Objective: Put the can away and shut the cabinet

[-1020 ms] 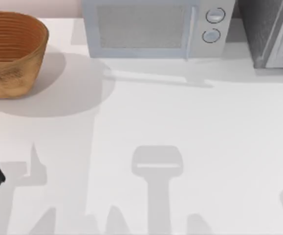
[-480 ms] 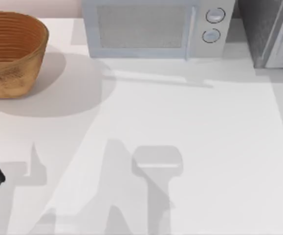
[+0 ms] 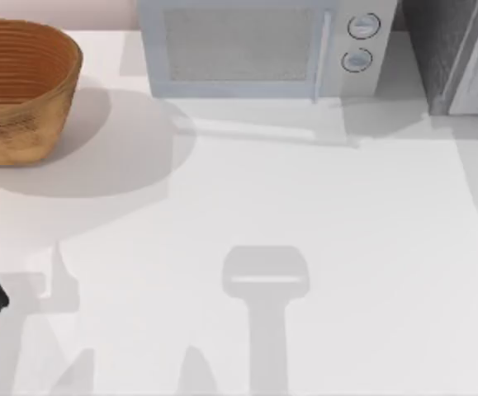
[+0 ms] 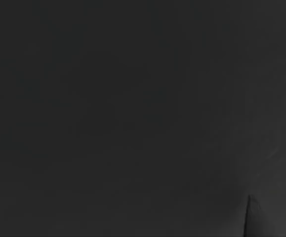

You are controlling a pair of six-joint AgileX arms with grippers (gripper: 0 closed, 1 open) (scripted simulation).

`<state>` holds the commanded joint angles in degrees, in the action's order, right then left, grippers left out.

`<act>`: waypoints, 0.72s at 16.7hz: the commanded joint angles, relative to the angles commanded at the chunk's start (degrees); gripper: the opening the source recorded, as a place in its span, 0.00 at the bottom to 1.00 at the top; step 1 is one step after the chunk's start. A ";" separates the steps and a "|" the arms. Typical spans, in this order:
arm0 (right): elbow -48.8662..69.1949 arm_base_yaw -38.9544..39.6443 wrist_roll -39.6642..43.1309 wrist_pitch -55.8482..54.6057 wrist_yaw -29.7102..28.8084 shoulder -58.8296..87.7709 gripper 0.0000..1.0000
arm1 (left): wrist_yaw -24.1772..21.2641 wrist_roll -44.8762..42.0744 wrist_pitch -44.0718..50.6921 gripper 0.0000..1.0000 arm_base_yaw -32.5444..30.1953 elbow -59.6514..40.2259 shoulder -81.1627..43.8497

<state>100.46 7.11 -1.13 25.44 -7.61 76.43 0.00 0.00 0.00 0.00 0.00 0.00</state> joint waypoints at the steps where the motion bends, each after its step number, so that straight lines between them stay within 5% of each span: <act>1: -0.32 4.27 0.05 0.05 -4.25 -0.36 1.00 | 0.00 0.00 0.00 1.00 0.00 0.00 0.00; 6: -1.77 17.17 0.06 0.05 -17.17 -2.00 1.00 | 0.00 0.00 0.00 1.00 0.00 0.00 0.00; 12: -1.52 16.95 0.65 0.29 -19.27 -3.55 1.00 | 0.00 0.00 0.00 1.00 0.00 0.00 0.00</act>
<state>98.94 24.07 -0.48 25.73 -26.88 72.87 0.00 0.00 0.00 0.00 0.00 0.00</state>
